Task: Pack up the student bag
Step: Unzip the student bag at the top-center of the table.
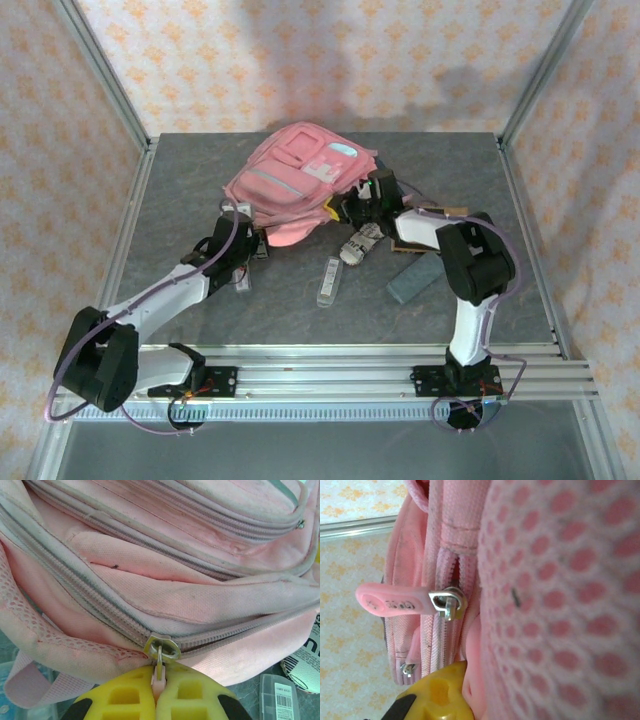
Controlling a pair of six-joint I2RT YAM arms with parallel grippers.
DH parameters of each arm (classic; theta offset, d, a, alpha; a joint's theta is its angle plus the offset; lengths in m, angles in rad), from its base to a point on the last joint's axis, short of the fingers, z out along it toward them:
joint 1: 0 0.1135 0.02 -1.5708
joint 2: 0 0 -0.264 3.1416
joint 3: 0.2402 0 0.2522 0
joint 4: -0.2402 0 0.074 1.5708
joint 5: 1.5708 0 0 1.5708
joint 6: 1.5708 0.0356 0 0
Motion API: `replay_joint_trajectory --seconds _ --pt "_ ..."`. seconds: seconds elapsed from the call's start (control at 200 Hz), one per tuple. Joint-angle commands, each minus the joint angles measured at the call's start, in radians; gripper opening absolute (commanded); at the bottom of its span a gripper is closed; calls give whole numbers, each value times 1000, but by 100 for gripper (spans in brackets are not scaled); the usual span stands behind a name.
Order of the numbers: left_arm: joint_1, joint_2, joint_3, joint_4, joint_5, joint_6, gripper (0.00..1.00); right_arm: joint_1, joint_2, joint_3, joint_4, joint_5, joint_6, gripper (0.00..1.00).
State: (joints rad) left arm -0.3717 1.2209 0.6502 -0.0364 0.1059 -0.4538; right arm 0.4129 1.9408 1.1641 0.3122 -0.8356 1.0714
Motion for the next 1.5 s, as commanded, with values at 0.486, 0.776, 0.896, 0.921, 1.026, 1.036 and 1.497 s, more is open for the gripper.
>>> replay_joint_trajectory --seconds 0.486,0.776,0.896,0.921,1.026,1.036,1.497 --pt "-246 174 189 93 -101 -94 0 -147 210 483 -369 175 -186 36" --pt "-290 339 322 116 -73 -63 0 -148 -86 51 -290 149 -208 58" --pt "-306 357 328 119 -65 -61 0 -103 -182 -89 -200 118 -171 58" --pt "-310 362 329 121 -63 -60 0 -90 -192 -101 -186 117 -165 58" --pt "-332 377 338 114 -64 -53 0 -28 -186 -94 -158 108 -144 58" --pt "-334 378 340 113 -65 -52 0 -23 -182 -91 -157 108 -141 58" --pt "-336 319 256 76 -138 -86 0 14 -22 16 -88 109 -91 0"
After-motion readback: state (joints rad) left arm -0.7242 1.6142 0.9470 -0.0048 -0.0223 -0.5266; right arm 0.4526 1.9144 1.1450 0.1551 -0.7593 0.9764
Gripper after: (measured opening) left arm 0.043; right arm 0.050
